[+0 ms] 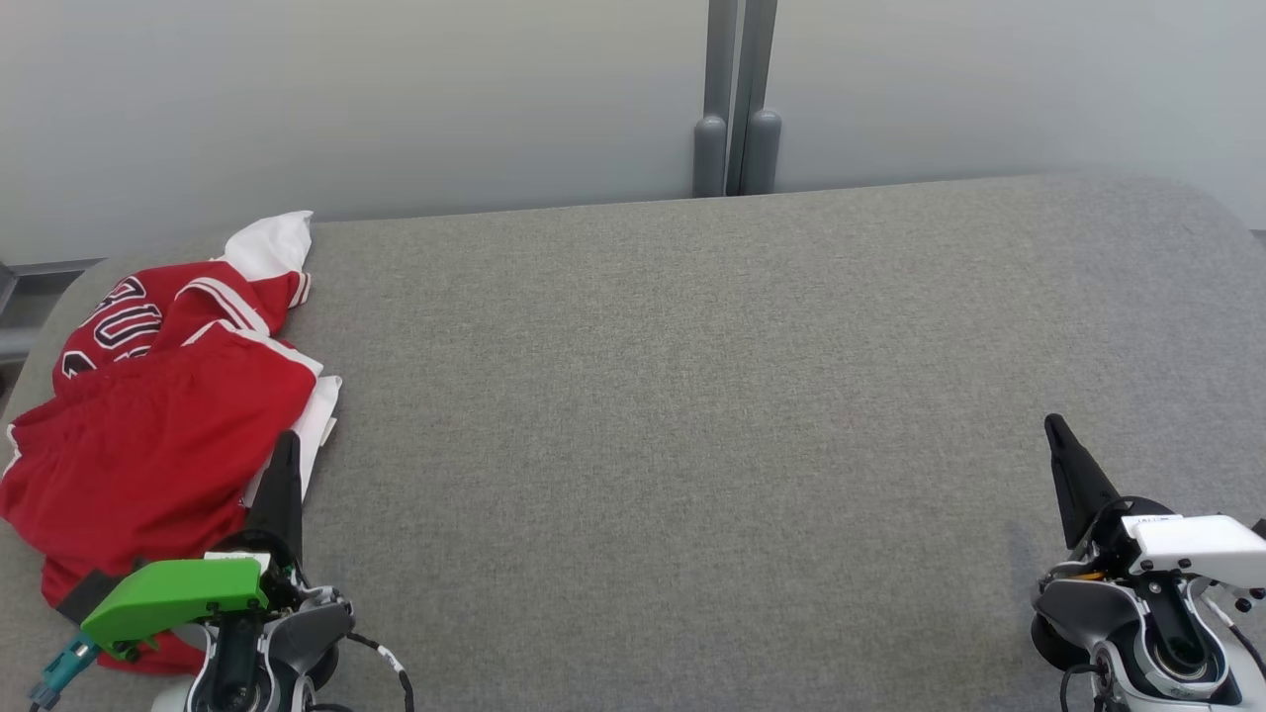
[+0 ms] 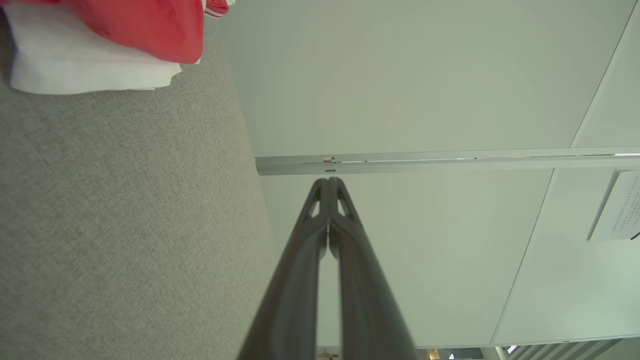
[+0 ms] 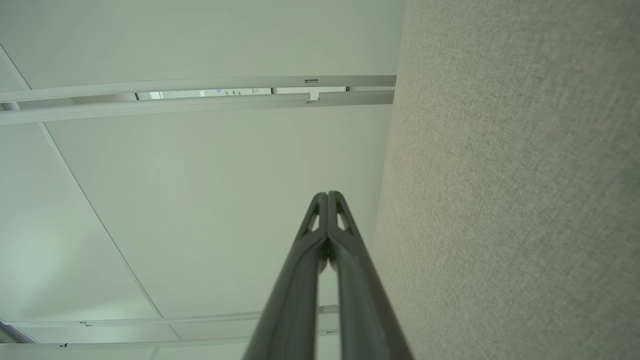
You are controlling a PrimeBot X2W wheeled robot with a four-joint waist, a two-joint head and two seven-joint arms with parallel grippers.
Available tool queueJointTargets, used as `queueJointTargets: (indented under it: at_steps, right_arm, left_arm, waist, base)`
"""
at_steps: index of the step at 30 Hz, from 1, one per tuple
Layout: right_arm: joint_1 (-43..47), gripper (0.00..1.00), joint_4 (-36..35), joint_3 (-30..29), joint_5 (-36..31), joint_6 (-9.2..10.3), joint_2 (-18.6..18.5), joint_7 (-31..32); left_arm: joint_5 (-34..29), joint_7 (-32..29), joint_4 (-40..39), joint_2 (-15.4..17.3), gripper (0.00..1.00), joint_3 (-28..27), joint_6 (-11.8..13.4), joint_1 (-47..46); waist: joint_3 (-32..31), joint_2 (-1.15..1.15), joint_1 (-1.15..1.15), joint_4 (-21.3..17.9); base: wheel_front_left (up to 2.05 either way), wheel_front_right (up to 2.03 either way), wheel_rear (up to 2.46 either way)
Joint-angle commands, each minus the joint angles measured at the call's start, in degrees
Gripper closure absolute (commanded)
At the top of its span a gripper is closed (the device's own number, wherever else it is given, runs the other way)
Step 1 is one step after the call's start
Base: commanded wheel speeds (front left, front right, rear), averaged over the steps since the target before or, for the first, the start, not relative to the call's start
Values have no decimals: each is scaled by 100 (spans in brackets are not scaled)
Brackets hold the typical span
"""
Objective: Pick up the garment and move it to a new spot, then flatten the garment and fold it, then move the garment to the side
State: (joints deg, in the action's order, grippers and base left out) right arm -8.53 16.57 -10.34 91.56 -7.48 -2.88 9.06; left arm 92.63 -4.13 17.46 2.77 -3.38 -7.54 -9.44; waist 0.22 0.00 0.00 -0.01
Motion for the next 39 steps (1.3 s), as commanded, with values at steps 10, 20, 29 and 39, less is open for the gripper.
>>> queueJointTargets:
  at_steps: [10, 20, 29, 39]
  right_arm:
    - [190, 0, 188, 78, -7, 1, 67, -58]
    - [245, 0, 86, 368, -202, 1, 56, -381]
    - [236, 0, -71, 450, -823, 0, 46, -639]
    - [228, 0, -396, 560, -2109, 0, 37, -899]
  left_arm:
    - [-19, 42, 175, -29, 0, 40, 2, 216]
    - [-245, 299, -66, -22, 0, 149, 12, 372]
    - [-908, 504, -339, -16, 0, 172, 107, 428]
    - [-2150, 712, -654, -10, 0, 214, 275, 472]
  waist:
    - [0, 0, 0, 1]
    - [6, 0, 0, 4]
    - [14, 0, 0, 10]
    - [24, 0, 0, 17]
  base:
    - [0, 0, 0]
    - [0, 0, 0]
    - [0, 0, 0]
    - [0, 0, 0]
